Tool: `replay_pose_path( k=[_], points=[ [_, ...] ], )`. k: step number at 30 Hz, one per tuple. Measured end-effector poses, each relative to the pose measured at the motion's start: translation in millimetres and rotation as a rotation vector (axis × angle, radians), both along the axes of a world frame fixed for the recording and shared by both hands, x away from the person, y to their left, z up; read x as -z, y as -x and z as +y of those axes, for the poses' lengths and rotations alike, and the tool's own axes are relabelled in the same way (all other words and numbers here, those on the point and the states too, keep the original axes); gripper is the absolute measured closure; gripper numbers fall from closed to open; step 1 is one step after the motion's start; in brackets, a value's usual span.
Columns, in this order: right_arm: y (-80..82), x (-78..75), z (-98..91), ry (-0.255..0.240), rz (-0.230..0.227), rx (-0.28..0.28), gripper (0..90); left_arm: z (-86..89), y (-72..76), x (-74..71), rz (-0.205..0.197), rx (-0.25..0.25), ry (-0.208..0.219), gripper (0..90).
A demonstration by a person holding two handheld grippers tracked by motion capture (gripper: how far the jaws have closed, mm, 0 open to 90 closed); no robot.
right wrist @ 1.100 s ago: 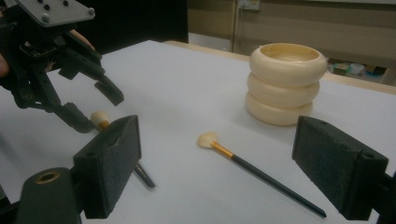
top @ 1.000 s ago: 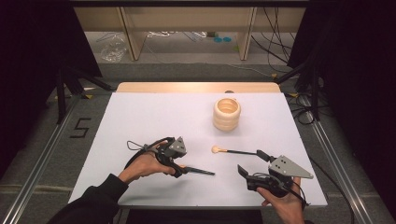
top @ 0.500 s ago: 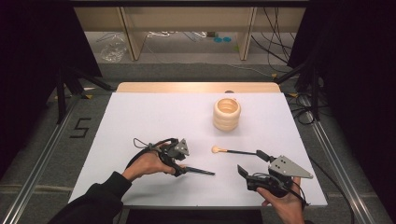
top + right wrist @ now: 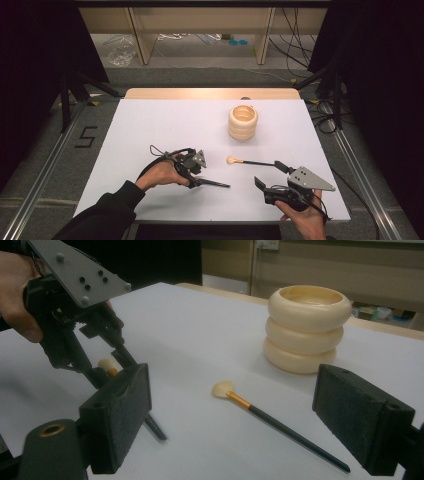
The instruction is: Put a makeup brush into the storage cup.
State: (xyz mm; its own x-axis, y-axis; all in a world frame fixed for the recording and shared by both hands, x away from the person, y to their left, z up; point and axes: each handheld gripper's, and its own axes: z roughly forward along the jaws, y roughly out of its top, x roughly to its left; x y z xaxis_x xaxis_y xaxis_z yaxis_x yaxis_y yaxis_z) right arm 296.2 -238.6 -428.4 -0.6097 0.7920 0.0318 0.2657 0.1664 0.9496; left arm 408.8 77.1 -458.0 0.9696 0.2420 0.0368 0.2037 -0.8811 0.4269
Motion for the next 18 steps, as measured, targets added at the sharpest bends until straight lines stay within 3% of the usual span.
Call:
replay_pose_path(
  k=[2,3,18],
  points=[
    [0.2,-0.2,-0.2,0.003,0.002,0.002,16.8,-0.8,0.8,2.6,0.012,-0.022,0.012,58.1],
    [0.2,-0.2,-0.2,0.003,0.002,0.002,16.8,-0.1,-0.6,2.2,0.016,-0.005,-0.013,59.5],
    [0.2,-0.2,0.1,-0.002,0.006,0.005,17.0,0.6,-1.7,4.9,0.055,0.014,-0.051,67.7]
  ],
)
